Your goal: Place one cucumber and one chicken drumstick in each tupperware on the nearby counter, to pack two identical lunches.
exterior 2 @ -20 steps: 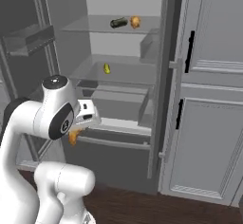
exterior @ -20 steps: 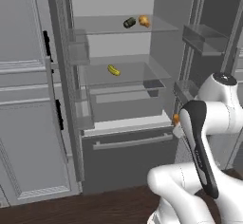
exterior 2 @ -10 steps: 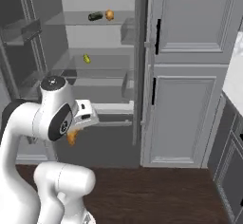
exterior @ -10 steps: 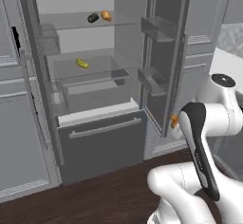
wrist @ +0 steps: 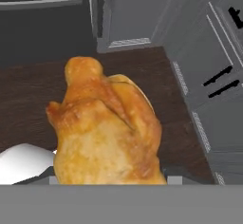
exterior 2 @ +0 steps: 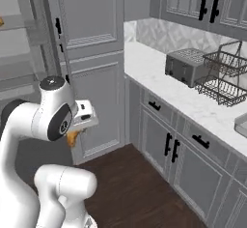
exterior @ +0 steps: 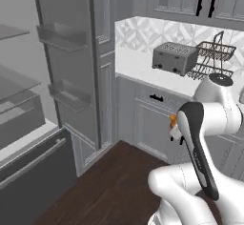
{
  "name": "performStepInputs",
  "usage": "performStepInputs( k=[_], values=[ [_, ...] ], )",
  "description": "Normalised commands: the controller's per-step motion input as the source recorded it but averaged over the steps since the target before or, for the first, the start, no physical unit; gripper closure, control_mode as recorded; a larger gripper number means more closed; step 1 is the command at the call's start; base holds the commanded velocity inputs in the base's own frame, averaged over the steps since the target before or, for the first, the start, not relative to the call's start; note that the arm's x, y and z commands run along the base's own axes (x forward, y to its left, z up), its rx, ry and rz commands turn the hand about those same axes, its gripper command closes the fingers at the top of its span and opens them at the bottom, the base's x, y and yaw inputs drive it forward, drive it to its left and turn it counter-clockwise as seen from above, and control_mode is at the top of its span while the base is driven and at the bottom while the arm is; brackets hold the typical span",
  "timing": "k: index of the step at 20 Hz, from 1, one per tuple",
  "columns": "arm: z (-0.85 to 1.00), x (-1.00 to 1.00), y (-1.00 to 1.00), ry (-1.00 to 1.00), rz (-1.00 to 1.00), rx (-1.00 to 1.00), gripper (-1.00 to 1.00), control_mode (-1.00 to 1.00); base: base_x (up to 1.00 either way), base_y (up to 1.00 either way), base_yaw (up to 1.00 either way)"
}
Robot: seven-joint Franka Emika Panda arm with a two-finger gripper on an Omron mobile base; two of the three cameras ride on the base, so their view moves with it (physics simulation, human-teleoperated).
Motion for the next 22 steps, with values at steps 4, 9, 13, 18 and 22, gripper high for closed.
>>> performStepInputs(
  k=[4, 9, 13, 18, 22],
  values=[
    [0.00, 0.00, 0.00, 0.00, 0.00, 0.00, 1.00, 1.00, 0.21, -0.43, -0.76],
    [0.00, 0.00, 0.00, 0.00, 0.00, 0.00, 1.00, 1.00, 0.59, -0.39, -0.64],
    [0.00, 0.00, 0.00, 0.00, 0.00, 0.00, 1.00, 1.00, 0.73, -0.34, -0.54],
    [0.00, 0.00, 0.00, 0.00, 0.00, 0.00, 1.00, 1.00, 0.95, -0.46, -0.41],
    [0.00, 0.00, 0.00, 0.00, 0.00, 0.00, 1.00, 1.00, 0.85, 0.00, -0.48]
  ],
)
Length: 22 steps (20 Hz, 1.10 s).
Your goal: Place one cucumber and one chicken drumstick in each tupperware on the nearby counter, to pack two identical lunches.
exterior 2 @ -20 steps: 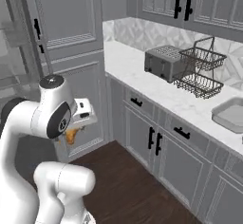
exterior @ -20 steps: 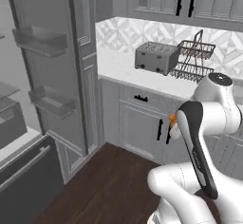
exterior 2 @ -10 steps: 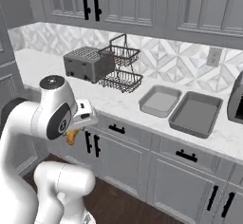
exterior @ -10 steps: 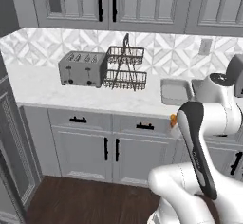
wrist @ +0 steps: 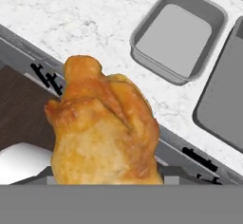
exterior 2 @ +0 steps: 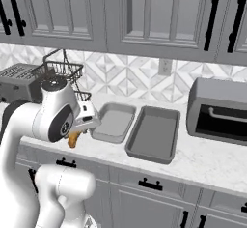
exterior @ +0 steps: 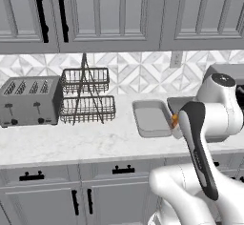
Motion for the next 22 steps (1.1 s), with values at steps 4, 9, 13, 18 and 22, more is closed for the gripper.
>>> performStepInputs(
  k=[4, 9, 13, 18, 22],
  values=[
    [0.00, 0.00, 0.00, 0.00, 0.00, 0.00, 1.00, 1.00, 0.26, 0.00, -0.43],
    [0.00, 0.00, 0.00, 0.00, 0.00, 0.00, 1.00, 1.00, 0.00, 0.00, -0.17],
    [0.00, 0.00, 0.00, 0.00, 0.00, 0.00, 1.00, 1.00, 0.00, 0.00, 0.00],
    [0.00, 0.03, 0.01, 0.00, 0.00, 0.00, 1.00, -1.00, 0.00, 0.00, 0.00],
    [-0.08, 0.84, 0.37, 0.00, 0.00, 0.00, 1.00, -1.00, 0.00, 0.00, 0.00]
  ],
)
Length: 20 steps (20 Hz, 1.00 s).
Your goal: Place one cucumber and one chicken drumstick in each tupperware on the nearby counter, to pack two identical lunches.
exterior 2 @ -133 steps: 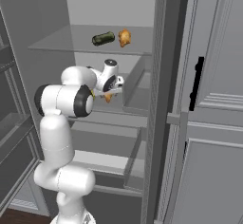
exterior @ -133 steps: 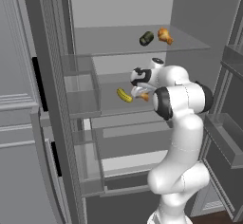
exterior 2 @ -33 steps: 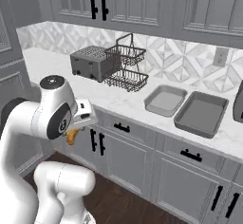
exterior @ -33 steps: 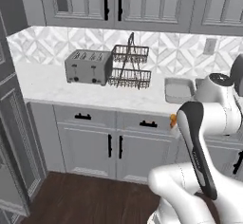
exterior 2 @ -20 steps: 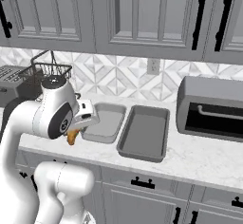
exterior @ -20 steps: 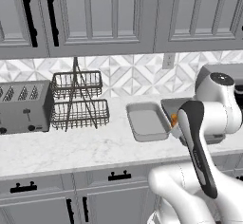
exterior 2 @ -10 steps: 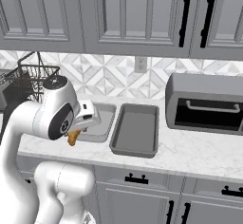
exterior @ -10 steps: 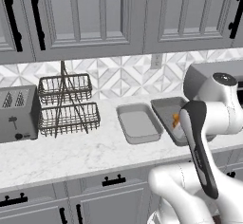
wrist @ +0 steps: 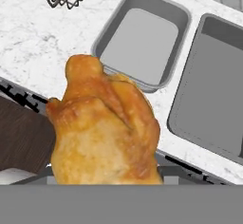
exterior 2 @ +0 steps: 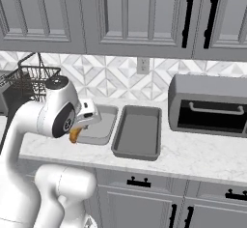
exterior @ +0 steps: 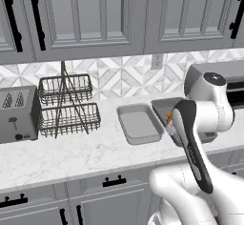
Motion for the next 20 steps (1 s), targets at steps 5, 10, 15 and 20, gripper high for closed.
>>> performStepInputs(
  k=[5, 10, 15, 20],
  values=[
    [-0.17, 1.00, 0.47, 0.00, 0.01, 0.00, 1.00, -1.00, 0.00, 0.00, 0.00],
    [-0.32, 1.00, 0.32, 0.04, 0.00, -0.01, 1.00, -1.00, 0.00, 0.00, 0.00],
    [-0.07, 0.97, 0.03, 0.23, 0.00, -0.01, 1.00, -1.00, 0.00, 0.00, 0.00],
    [-0.03, 0.27, 0.00, 0.22, 0.00, -0.02, 1.00, -1.00, 0.00, 0.00, 0.00]
  ],
)
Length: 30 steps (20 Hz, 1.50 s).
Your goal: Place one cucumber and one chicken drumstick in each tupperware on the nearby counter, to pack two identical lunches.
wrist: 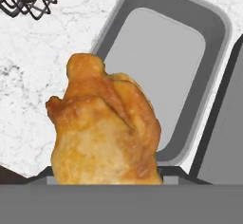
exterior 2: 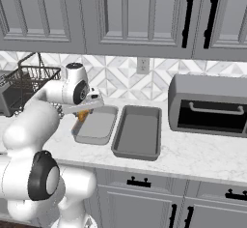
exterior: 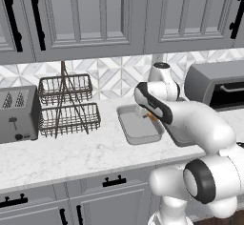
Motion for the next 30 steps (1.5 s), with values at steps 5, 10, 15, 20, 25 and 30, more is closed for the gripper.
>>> performStepInputs(
  k=[5, 10, 15, 20, 25, 30],
  values=[
    [-0.57, 0.15, 0.00, 0.00, 0.00, 0.00, 1.00, -1.00, 0.00, 0.00, 0.00],
    [-0.60, 0.45, 0.00, 0.00, 0.00, 0.00, 1.00, -1.00, 0.00, 0.00, 0.00],
    [-0.44, 0.44, 0.00, 0.00, 0.00, 0.00, 1.00, -1.00, 0.00, 0.00, 0.00],
    [-0.20, 0.24, 0.03, -0.01, 0.00, 0.00, 1.00, -1.00, 0.00, 0.00, 0.00],
    [-0.23, 0.01, 0.12, 0.00, 0.01, 0.01, 1.00, -1.00, 0.00, 0.00, 0.00],
    [-0.01, 0.30, 0.01, -0.01, 0.04, 0.00, 1.00, -1.00, 0.00, 0.00, 0.00]
  ],
)
